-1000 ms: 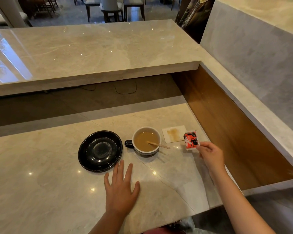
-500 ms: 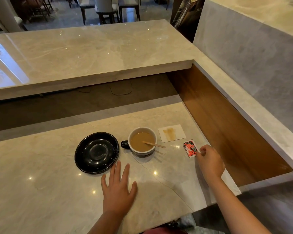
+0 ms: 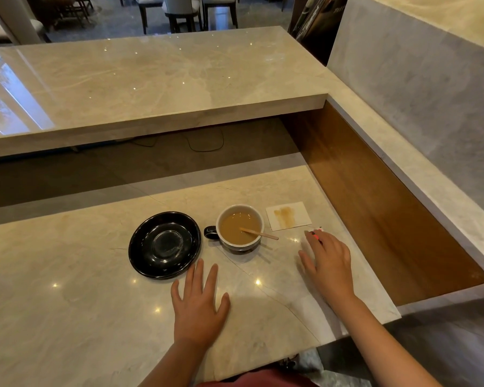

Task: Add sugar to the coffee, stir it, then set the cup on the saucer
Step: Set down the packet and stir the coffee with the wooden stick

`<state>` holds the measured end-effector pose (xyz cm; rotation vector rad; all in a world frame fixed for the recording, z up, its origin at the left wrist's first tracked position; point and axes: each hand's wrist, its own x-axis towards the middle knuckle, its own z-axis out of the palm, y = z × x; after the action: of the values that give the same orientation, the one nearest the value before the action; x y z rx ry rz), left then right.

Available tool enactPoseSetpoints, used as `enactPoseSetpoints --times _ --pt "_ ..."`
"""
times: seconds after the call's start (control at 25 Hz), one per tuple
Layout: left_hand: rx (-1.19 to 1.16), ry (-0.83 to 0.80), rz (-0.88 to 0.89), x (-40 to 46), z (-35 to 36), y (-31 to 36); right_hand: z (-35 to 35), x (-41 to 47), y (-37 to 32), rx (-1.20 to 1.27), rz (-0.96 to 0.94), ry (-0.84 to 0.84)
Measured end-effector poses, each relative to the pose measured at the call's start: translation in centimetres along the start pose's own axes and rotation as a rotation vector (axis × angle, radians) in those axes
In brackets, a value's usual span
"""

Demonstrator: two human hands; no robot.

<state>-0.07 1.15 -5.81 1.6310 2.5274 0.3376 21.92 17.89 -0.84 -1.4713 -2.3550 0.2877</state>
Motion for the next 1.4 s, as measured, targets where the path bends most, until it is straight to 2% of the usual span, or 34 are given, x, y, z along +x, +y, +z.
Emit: enactPoseSetpoints --times 0.12,0.44,0.56,0.68,0.8,1.12,1.28,1.4 --pt "0.001 0.008 0.007 -0.1 -0.1 0.0 -1.1 0.8 -3.4 0.222 -0.11 -0.007" --pt "-0.01 0.016 0.004 0.0 -0.3 0.1 -1.5 3.2 -8.1 0.32 -0.225 0.007" --pt "-0.008 0.011 -0.004 0.0 -0.3 0.1 -1.6 4.1 -9.3 0.358 -0.166 -0.008" --pt "-0.008 0.007 -0.001 0.0 -0.3 0.1 -1.9 5.6 -10.5 0.616 0.0 -0.081" --pt "-0.004 0.006 -0.001 0.1 -0.4 0.1 -1.9 6.3 -11.0 0.744 0.032 -0.084" --pt "-0.011 0.005 -0.003 0.1 -0.3 0.1 -2.2 7.5 -8.4 0.783 0.077 -0.167" --pt "-0.022 0.014 0.004 0.0 -0.3 0.1 -2.9 6.7 -7.7 0.612 -0.002 -0.046" --pt "-0.021 0.016 0.004 0.0 -0.3 0.1 -4.2 6.2 -7.1 0.453 -0.158 -0.083"
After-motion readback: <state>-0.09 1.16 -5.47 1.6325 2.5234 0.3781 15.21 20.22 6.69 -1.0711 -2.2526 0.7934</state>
